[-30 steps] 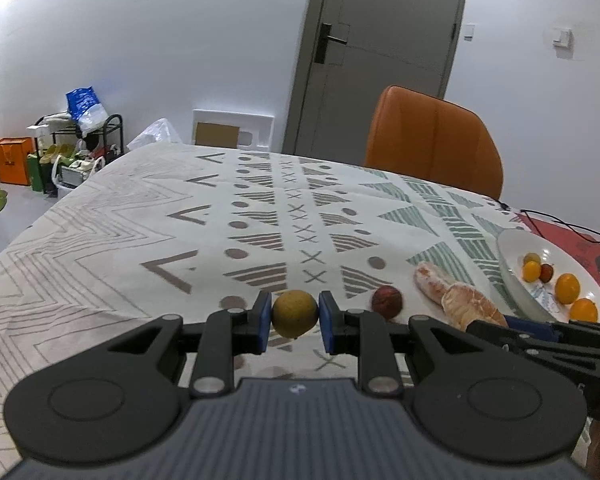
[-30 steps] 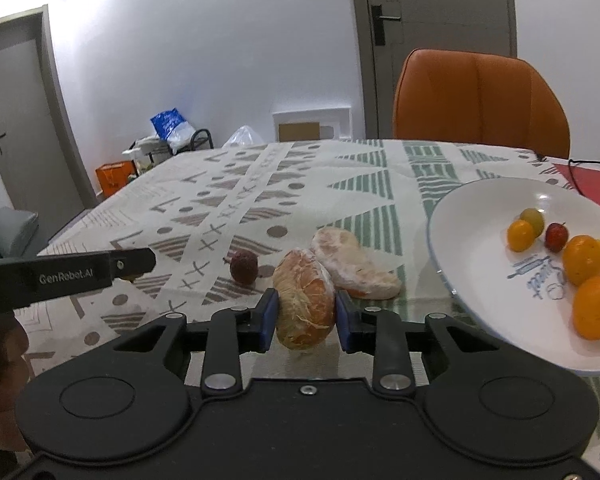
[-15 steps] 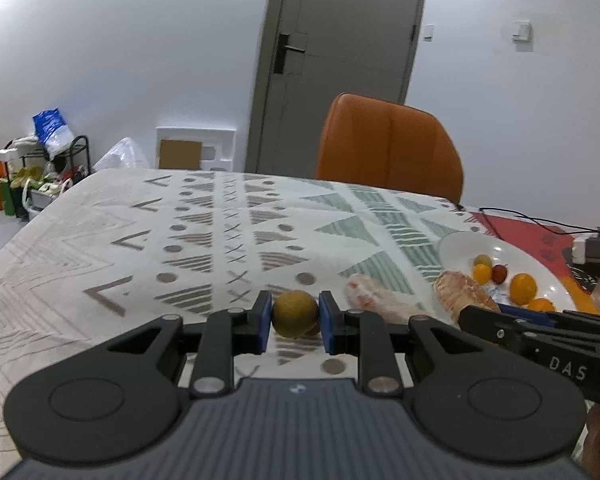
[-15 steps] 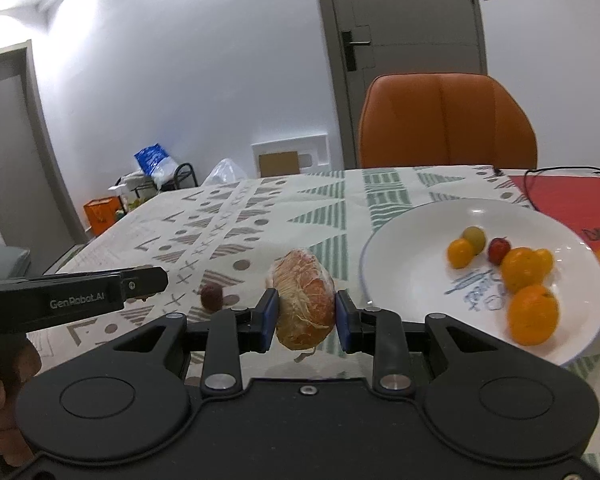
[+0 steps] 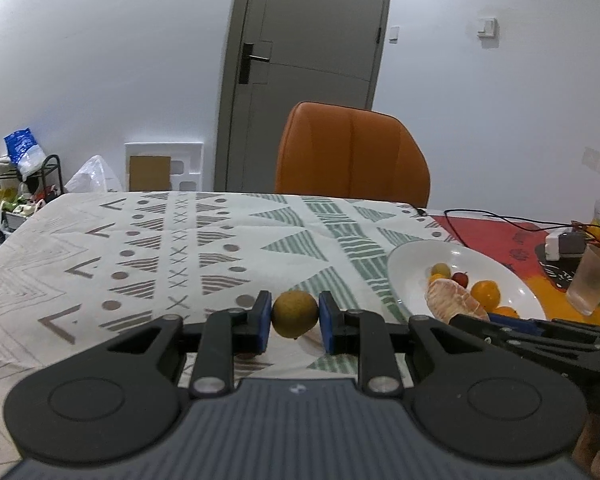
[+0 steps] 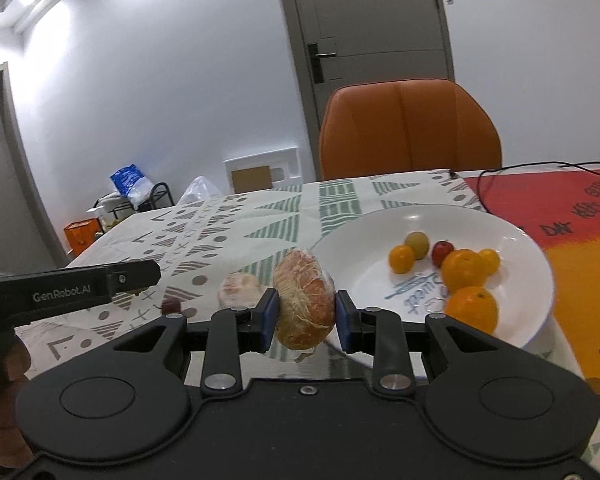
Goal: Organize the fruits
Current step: 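Carry the peeled fruit and lime with both tools over the plate, then open the right tool to drop the peeled fruit into the plate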
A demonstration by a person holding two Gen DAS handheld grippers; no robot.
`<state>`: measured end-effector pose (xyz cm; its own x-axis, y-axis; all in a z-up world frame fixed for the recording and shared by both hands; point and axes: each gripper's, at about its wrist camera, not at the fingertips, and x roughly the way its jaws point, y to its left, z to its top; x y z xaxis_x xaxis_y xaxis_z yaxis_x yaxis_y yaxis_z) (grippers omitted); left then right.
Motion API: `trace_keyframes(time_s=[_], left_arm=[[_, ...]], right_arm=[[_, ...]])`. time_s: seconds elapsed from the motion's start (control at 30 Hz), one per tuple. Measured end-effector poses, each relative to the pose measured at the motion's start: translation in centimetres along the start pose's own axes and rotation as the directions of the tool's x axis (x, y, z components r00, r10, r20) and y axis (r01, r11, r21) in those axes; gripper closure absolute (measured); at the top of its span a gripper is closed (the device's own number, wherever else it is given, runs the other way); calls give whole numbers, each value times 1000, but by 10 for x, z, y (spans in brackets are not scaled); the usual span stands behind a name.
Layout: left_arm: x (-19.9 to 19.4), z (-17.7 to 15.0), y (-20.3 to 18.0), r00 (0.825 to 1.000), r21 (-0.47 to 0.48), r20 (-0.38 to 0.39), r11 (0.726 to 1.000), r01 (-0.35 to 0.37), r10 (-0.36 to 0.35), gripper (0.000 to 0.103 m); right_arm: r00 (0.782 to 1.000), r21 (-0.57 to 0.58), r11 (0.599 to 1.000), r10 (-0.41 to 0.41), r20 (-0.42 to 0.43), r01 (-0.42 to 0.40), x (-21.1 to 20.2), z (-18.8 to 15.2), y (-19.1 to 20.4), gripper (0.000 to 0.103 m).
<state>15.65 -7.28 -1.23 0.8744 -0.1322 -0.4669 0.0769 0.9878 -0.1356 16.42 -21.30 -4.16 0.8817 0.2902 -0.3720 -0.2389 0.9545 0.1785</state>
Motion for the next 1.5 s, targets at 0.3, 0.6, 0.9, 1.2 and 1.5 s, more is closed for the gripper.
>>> trace_keyframes(time_s=[0.3, 0.6, 0.9, 1.2, 1.5], left_arm=[[7, 3, -14, 1000, 24, 0, 999, 29, -29, 79], [17, 4, -25, 999, 39, -11, 998, 45, -44, 79], [24, 5, -39, 998, 56, -20, 996, 68, -67, 79], [31, 5, -62, 993, 87, -34, 989, 116, -113, 79], [39, 8, -89, 988, 121, -41, 980, 156, -152, 79]], right_arm=[[999, 42, 998, -45, 7, 45, -1, -3, -23, 74], [997, 72, 994, -82, 11, 81, 4, -3, -42, 74], [990, 76, 989, -133, 50, 129, -6, -4, -51, 51], [989, 90, 986, -145, 42, 141, -19, -8, -61, 51], [987, 113, 983, -151, 55, 144, -33, -8, -74, 51]])
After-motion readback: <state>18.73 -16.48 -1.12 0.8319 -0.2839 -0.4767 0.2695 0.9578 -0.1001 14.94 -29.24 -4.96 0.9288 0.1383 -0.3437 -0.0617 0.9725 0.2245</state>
